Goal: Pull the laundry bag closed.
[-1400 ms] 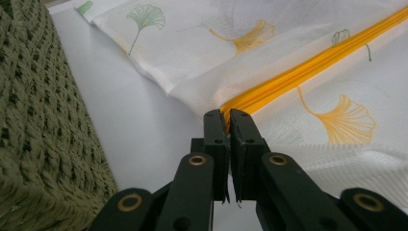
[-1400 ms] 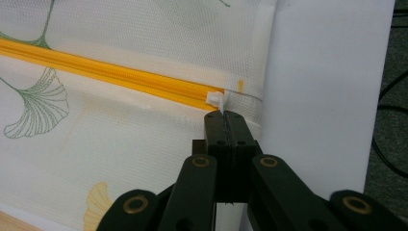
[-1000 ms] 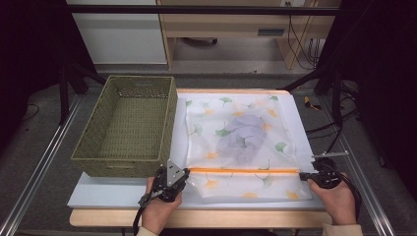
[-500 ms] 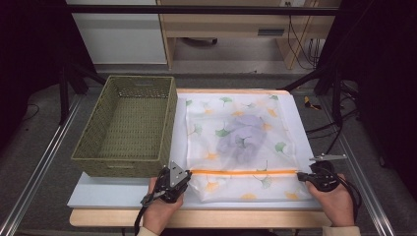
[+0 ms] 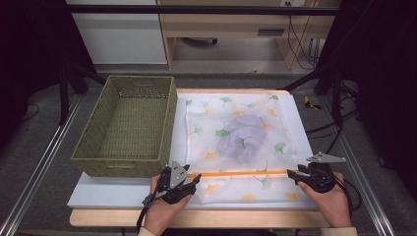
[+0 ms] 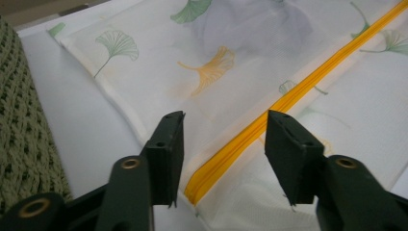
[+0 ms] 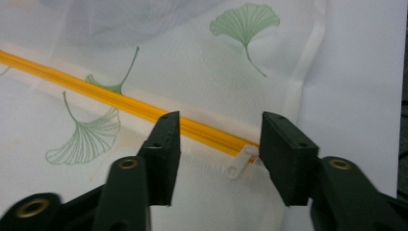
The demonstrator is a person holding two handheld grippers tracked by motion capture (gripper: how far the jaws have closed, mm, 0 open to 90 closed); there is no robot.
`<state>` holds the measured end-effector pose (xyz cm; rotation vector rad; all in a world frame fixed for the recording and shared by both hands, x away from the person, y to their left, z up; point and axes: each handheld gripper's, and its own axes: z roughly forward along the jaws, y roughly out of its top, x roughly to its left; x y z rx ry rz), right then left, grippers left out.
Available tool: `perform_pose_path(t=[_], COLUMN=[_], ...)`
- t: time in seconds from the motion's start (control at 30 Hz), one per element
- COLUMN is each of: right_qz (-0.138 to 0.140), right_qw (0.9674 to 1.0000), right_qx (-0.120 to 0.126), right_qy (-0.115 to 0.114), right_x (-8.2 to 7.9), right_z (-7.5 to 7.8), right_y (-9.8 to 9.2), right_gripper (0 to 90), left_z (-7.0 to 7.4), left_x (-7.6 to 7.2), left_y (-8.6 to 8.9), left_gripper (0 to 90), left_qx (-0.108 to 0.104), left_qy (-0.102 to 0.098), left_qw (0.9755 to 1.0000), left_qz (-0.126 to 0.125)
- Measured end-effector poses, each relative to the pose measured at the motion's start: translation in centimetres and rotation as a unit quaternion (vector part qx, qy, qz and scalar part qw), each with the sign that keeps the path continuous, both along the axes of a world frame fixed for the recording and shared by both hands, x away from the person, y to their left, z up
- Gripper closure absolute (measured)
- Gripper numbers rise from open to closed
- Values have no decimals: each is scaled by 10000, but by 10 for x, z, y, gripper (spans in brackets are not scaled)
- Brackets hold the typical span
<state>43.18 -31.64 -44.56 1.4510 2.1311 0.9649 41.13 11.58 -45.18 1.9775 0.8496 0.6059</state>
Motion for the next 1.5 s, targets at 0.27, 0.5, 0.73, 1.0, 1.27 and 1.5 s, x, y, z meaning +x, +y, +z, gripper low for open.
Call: perform_pose_path(t=[0.27, 0.5, 0.73, 1.0, 1.27, 1.5], right_qz=[15, 43, -9, -119, -200, -288], right_qw=[9986, 9971, 9957, 9957, 9935, 9925], right_qx=[331, 79, 10, -52, -213, -160], right_qy=[-403, -750, -930, -921, -1099, -1174], right_x=[-2, -13, -26, -36, -45, -49], right_z=[9, 14, 14, 12, 8, 2], right_y=[0, 5, 1, -3, -12, -20], right_gripper=[225, 103, 83, 111, 111, 120], left_z=[12, 21, 27, 35, 43, 40], left_x=[-14, -31, -41, -55, -62, -59], left_y=[0, 8, 22, 53, 89, 109], left_gripper=[297, 189, 165, 177, 159, 188], left_qx=[-351, -606, -749, -742, -858, -770], left_qy=[-131, -156, -210, -488, -585, -422], left_qw=[9991, 9980, 9970, 9947, 9892, 9831], left_qz=[-191, -119, 55, 515, 1033, 1609])
